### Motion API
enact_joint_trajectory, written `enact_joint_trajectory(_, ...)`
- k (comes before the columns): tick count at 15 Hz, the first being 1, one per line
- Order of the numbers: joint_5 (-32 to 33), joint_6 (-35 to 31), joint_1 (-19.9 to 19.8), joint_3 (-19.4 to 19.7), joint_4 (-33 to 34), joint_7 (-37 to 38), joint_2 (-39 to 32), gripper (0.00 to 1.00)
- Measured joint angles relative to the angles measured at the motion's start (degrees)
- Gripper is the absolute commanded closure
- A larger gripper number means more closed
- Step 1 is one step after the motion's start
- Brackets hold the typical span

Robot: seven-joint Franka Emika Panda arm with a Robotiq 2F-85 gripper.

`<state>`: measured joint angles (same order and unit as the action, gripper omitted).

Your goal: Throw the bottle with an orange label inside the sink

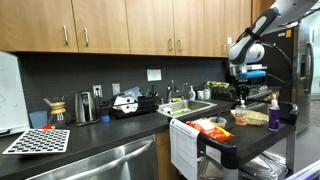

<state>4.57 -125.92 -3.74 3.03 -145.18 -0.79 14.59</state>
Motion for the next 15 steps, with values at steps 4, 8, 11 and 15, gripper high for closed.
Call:
enact_joint_trajectory(4, -0.01, 4.21, 1.03, -0.62, -0.94, -1.71, 5.42, 0.86)
enact_joint_trajectory(8, -0.06, 7.23, 2.85, -1.45, -1.41, -2.85, 8.85, 0.86)
enact_joint_trajectory(11, -0.07, 11.82, 4.12, -2.1, -1.07, -3.66, 10.04, 0.86)
enact_joint_trajectory(15, 0.1, 25.44, 5.02, -3.85, 2.12, -4.16, 10.29, 0.86)
